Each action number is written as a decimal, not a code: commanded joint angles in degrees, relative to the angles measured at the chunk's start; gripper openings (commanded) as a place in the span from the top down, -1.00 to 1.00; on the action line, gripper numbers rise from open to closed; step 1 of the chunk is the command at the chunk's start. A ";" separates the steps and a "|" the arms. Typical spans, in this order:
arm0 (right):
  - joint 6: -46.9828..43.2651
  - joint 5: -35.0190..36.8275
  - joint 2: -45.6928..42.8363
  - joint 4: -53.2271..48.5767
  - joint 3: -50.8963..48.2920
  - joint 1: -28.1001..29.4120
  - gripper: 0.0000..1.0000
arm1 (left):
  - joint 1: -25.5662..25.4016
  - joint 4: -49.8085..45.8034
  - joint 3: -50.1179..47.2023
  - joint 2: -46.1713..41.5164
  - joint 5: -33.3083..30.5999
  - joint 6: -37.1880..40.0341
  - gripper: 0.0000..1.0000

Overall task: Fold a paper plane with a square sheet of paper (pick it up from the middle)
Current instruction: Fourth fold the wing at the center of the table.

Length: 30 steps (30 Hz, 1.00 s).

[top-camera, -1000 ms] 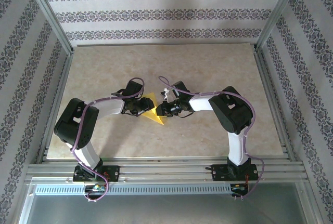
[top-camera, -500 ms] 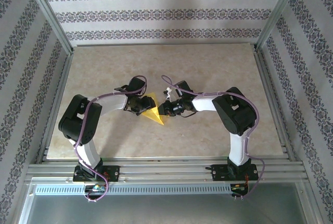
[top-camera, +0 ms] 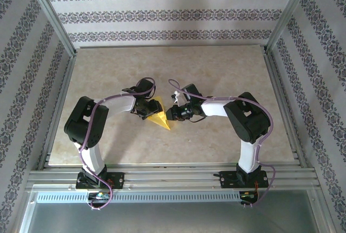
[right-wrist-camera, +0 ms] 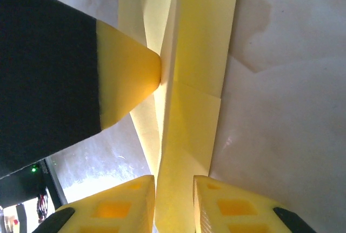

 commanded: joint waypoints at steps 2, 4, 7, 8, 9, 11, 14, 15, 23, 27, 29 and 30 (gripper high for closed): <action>-1.87 0.88 1.61 -1.70 1.51 1.13 0.45 | -0.67 -7.13 -2.04 5.33 -4.34 -0.31 -0.13; -2.05 0.78 1.80 -1.71 1.84 1.45 0.45 | -0.66 -7.08 -1.96 5.58 -4.37 -0.45 -0.14; -2.14 0.45 2.05 -1.67 2.29 1.60 0.45 | -0.80 -7.07 -1.90 5.84 -4.29 -0.56 -0.15; -2.07 0.35 2.02 -1.47 2.17 1.76 0.45 | -0.74 -7.05 -1.96 5.95 -4.36 -0.66 -0.16; -1.96 0.39 1.83 -1.21 2.10 1.73 0.45 | -0.76 -7.03 -2.05 5.93 -4.36 -0.71 -0.16; -2.05 0.88 1.01 -0.71 1.61 1.68 0.45 | -0.76 -6.91 -2.35 5.94 -4.45 -0.95 -0.15; -2.40 2.83 -1.26 -0.15 0.38 1.47 0.44 | -0.79 -6.80 -2.51 5.99 -4.54 -1.12 -0.14; -2.40 3.44 -2.06 0.11 -0.15 1.27 0.44 | -0.74 -6.73 -2.66 5.91 -4.54 -1.19 -0.13; -3.93 4.41 -5.11 -0.04 -1.62 1.66 0.41 | -0.79 -6.37 -2.74 5.94 -4.36 -1.65 -0.10; -4.51 4.96 -3.72 -0.98 -0.54 3.54 0.35 | -0.76 -6.46 -2.67 6.23 -4.27 -1.70 -0.11; -4.33 5.94 -2.99 -1.34 -0.17 3.94 0.35 | -0.78 -6.40 -2.72 6.23 -4.34 -1.69 -0.12; -4.26 6.36 -2.67 -1.53 0.04 4.00 0.33 | -0.74 -6.47 -2.68 6.20 -4.28 -1.70 -0.12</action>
